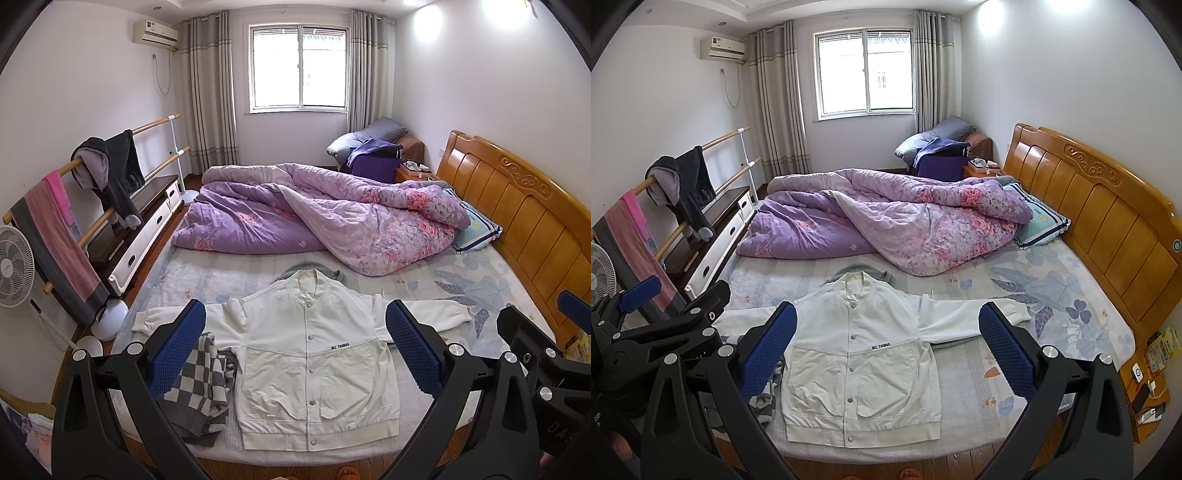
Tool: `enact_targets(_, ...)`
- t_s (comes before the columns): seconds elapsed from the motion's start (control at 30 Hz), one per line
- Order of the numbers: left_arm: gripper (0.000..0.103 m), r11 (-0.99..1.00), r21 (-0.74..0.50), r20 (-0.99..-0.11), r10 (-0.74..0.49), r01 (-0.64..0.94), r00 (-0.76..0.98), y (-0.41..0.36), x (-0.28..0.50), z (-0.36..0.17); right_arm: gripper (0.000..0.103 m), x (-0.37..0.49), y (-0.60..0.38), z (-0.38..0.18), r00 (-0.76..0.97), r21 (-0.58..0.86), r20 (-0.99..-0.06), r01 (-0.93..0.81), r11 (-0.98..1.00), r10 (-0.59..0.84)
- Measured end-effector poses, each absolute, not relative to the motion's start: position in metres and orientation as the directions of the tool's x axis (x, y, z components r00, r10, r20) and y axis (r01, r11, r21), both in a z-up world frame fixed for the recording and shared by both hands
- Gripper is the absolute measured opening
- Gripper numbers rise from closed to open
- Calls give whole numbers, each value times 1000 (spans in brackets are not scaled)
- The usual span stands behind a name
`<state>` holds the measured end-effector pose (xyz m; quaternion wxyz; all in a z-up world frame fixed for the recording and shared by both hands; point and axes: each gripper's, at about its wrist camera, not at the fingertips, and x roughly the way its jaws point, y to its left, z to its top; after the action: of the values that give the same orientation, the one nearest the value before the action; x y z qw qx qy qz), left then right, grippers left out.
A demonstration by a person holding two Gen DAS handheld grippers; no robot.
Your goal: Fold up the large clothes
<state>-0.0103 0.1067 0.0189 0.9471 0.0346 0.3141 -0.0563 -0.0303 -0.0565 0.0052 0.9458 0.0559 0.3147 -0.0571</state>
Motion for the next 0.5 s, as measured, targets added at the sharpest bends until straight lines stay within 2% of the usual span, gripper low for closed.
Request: enact_targets(0.5,98,991,28,-603,-87,130,793,110,-8,17,95,-29,-59,6,794,71,-604,143,987,-72)
